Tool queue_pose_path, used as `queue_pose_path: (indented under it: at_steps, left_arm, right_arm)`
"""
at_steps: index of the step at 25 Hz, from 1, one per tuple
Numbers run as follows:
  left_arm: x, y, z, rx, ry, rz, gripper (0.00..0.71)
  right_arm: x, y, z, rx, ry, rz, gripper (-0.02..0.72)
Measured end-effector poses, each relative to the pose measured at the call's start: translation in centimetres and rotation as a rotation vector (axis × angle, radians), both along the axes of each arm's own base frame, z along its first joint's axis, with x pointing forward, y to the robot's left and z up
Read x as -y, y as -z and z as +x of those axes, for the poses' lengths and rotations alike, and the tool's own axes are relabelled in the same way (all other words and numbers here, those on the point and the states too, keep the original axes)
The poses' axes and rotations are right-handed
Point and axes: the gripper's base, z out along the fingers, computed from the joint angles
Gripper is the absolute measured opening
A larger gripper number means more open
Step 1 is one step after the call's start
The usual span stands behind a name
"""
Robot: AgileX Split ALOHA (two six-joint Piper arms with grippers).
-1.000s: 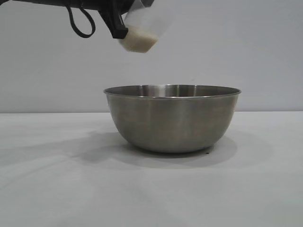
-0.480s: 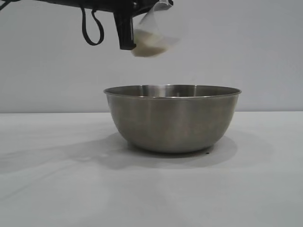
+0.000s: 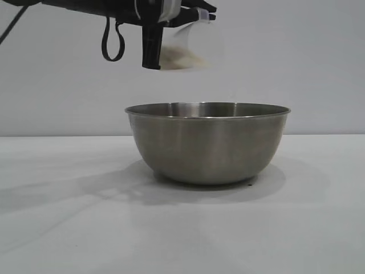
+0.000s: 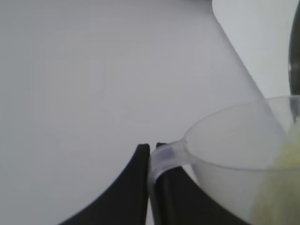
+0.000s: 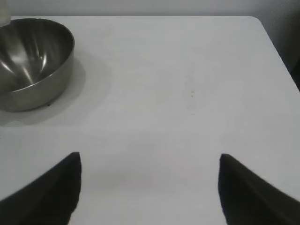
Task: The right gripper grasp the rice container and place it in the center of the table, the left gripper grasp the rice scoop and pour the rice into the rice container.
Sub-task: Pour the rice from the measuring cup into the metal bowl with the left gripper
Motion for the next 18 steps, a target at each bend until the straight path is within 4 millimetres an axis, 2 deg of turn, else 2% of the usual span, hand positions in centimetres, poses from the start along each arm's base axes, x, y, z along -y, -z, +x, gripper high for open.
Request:
queue_pose_path:
  at_steps: [18]
  left_arm:
    - [0.21,0.77,-0.17,0.364,0.046,0.238,0.0]
  right_arm:
    - [0.0,0.0,0.0,0.0,0.0,0.0,0.566]
